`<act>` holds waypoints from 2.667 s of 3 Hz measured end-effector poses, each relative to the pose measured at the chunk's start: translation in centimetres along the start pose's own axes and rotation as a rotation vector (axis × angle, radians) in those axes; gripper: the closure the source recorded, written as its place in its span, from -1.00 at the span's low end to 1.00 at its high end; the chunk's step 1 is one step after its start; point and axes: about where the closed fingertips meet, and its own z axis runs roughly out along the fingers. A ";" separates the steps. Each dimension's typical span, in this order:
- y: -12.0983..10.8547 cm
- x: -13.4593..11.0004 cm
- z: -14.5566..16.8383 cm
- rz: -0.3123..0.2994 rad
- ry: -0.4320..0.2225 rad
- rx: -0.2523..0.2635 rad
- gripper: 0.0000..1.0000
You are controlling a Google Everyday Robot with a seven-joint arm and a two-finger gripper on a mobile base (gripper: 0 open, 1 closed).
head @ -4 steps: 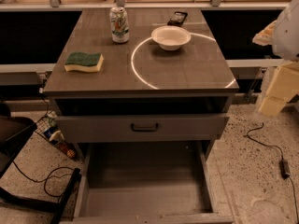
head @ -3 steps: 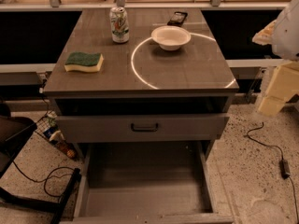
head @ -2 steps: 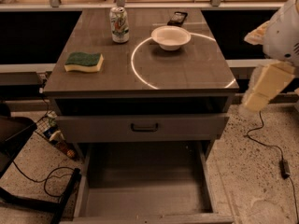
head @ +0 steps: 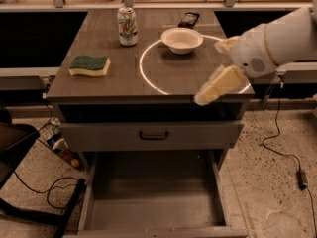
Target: Place sponge into middle drawer
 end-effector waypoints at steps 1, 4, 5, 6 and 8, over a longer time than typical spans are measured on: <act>-0.9 -4.7 2.9 0.015 -0.175 0.032 -1.00; -3.3 -8.8 8.2 -0.019 -0.246 0.047 -1.00; -4.9 -12.4 14.6 -0.059 -0.265 0.025 -1.00; -5.6 -14.0 18.7 -0.074 -0.283 0.001 -1.00; -4.6 -17.0 27.8 -0.097 -0.329 -0.103 -1.00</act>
Offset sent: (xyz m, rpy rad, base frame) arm 0.0195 0.0365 0.0101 0.1297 -0.0544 0.0013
